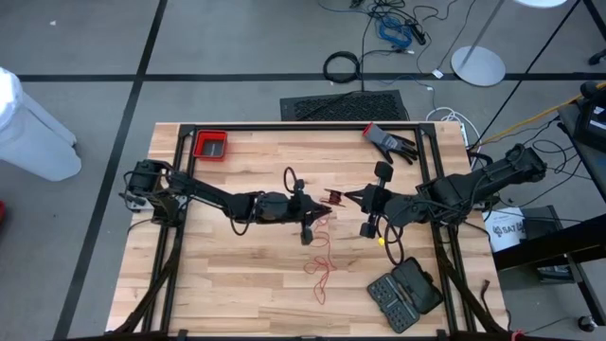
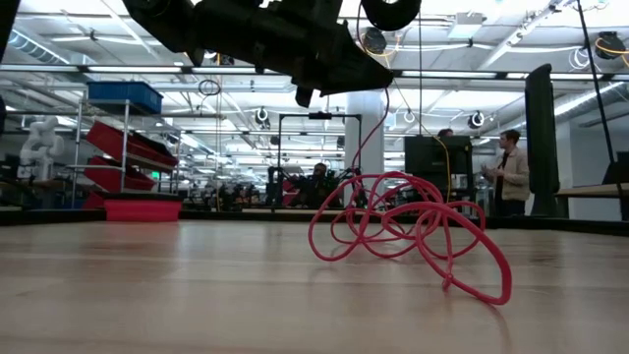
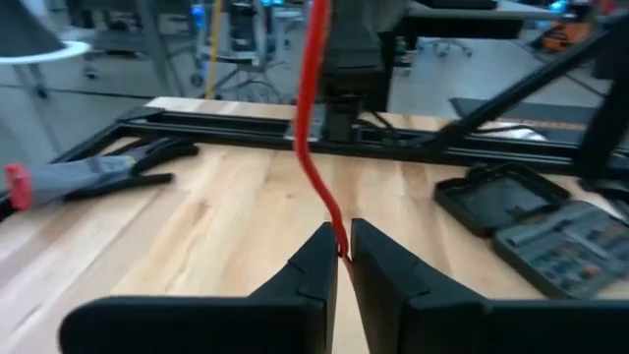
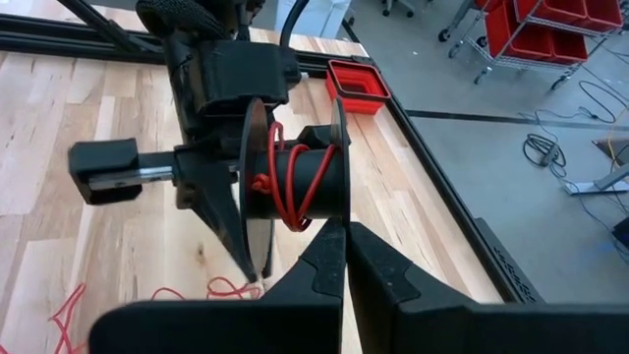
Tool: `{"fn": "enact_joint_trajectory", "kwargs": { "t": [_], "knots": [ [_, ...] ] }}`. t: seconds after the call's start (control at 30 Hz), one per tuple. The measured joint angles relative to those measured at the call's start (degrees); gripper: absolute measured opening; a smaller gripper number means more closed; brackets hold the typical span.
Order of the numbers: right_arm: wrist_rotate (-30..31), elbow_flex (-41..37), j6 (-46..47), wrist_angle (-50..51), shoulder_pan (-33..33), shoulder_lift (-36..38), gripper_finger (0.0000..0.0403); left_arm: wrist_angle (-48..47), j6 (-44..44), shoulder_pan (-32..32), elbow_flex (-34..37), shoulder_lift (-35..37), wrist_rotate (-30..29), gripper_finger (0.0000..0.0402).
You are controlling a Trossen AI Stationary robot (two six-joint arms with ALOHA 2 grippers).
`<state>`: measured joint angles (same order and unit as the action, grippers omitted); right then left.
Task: Coil cords
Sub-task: Uncoil the red wire from the spool
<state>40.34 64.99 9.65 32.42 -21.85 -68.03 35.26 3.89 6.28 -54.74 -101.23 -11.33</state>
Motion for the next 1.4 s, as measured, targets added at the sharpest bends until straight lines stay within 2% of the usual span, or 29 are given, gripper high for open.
{"fn": "enact_joint_trajectory", "kwargs": {
  "t": [0.13, 0.37, 0.53, 1.23, 1.4],
  "knots": [
    [-0.03, 0.0, 0.04, 0.49, 0.01, 0.0, 0.0, -0.19, -0.25, 0.02, 0.0, 0.0, 2.9, 0.0039],
    [-0.17, 0.0, 0.15, 0.68, 0.0, 0.0, 0.0, -0.23, -0.12, -0.57, 0.0, 0.02, 3.06, 0.0068],
    [-0.17, 0.0, 0.15, 0.79, 0.0, 0.0, 0.0, -0.95, 0.14, -0.59, 0.0, 0.04, 3.22, 0.0071],
    [-0.17, 0.0, 0.17, 0.85, 0.0, -0.02, 0.0, -3.14, 0.12, -1.48, 0.0, 0.04, 3.72, 0.007],
    [-0.17, 0.0, 0.17, 0.93, 0.0, -0.02, 0.0, -4.24, -0.24, -1.49, 0.0, 0.07, 0.42, 0.0039]
  ]
}}
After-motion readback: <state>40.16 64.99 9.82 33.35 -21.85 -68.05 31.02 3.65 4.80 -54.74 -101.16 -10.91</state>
